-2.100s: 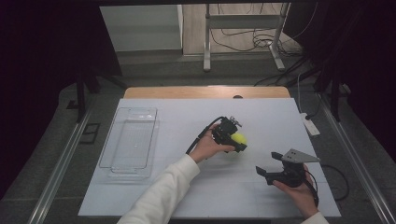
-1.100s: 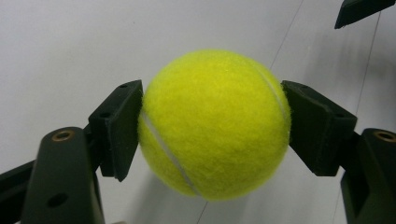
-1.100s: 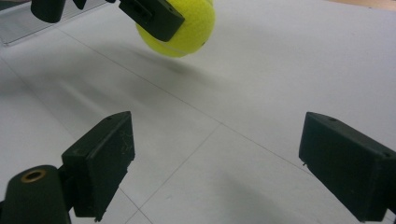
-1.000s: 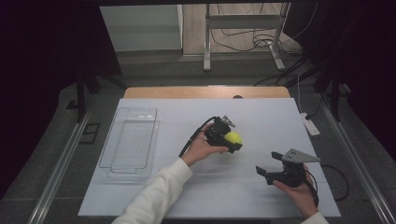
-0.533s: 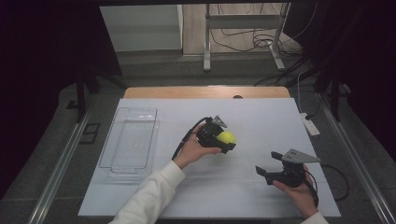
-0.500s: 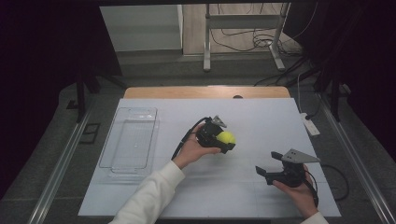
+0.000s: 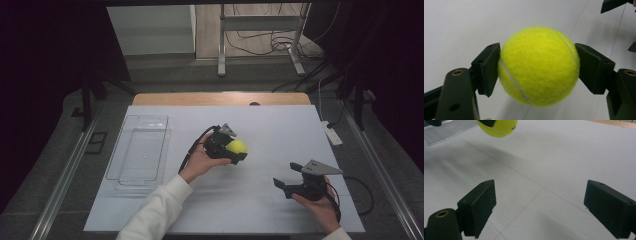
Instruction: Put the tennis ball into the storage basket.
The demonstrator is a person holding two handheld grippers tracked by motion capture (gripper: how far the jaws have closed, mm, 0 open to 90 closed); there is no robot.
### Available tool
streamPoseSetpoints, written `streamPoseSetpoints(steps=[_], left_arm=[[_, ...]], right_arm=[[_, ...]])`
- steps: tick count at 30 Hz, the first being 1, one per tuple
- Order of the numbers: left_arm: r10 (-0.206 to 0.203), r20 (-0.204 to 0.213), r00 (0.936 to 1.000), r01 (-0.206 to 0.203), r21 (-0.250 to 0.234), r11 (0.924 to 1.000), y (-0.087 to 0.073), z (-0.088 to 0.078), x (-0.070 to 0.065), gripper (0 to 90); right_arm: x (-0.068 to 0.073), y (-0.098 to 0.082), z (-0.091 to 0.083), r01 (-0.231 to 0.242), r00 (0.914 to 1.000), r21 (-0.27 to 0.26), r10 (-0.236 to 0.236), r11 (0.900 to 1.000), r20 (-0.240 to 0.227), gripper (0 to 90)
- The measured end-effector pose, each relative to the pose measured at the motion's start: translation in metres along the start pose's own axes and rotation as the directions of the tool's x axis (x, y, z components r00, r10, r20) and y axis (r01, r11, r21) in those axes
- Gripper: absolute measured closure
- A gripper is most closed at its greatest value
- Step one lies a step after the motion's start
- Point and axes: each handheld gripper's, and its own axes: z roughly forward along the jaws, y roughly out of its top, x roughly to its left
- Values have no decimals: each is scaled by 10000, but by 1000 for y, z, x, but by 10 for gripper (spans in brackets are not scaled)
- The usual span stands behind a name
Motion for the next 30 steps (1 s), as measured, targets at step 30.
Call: streamPoseSetpoints(steps=[30], left_arm=[[-4,-184,9998,-8,-656,9978,-12,-31,4,265]], right_arm=[[0,0,0,5,10000,27,-5,10000,7,110]])
